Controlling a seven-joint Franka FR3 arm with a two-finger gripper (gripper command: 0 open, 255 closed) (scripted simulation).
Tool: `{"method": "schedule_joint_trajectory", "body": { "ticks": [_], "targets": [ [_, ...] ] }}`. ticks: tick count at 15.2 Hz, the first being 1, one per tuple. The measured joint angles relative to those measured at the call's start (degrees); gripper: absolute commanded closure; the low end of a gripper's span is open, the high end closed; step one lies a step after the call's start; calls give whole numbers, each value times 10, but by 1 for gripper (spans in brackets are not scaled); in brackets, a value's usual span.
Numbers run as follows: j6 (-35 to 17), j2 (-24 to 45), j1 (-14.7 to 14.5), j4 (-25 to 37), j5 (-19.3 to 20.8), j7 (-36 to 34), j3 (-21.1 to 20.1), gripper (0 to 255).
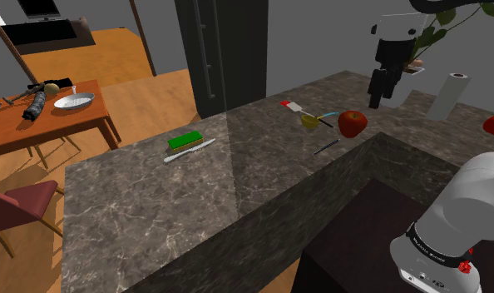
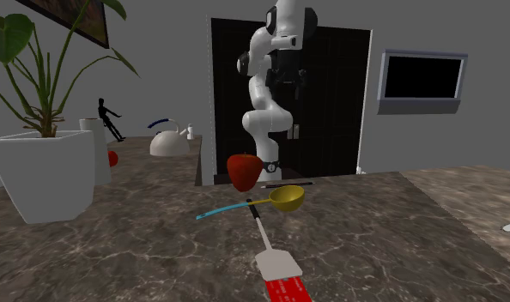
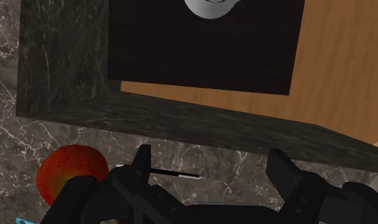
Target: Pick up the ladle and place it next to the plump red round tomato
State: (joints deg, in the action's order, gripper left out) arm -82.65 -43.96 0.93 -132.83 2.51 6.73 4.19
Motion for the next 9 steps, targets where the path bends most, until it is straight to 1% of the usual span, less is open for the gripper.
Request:
{"method": "schedule_joint_trajectory", "body": {
  "ticks": [1,3,5,9],
  "targets": [
    [0,0,0,0,0,0,0,0],
    [-12,18,-1,6,3,21,17,0],
    [-34,49,-2,13,7,57,45,0],
    [-77,126,-11,41,2,131,98,0]
  ]
}}
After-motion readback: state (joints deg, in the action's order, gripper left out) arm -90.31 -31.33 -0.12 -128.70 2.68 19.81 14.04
